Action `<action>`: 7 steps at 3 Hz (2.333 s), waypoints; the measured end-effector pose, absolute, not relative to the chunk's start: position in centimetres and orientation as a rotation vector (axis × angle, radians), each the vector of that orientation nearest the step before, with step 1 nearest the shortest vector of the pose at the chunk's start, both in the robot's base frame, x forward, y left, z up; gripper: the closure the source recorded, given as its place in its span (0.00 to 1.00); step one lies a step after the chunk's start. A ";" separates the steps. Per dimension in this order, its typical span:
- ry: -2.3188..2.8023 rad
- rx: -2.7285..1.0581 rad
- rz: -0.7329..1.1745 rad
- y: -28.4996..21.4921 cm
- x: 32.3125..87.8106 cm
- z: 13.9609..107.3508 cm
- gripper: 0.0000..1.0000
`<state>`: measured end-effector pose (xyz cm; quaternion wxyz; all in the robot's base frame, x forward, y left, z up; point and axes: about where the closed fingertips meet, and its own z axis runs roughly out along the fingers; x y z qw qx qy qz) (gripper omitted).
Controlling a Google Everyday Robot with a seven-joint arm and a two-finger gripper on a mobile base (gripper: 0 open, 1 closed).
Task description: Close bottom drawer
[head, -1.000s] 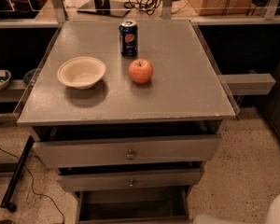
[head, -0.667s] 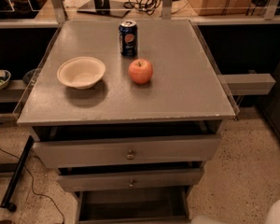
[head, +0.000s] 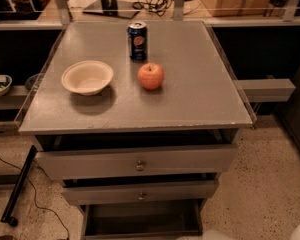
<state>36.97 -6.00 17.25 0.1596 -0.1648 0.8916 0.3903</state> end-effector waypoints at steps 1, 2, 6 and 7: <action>2.517 -0.467 1.114 -5.4 37.7 17.8 1.00; 2.517 -0.467 1.114 -5.4 37.7 17.8 1.00; 2.434 -0.406 1.106 -3.9 40.4 18.4 1.00; 2.434 -0.406 1.106 -3.9 40.4 18.4 1.00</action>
Offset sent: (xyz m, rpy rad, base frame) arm 0.0539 0.0263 0.0242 0.0536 -0.1008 -0.0248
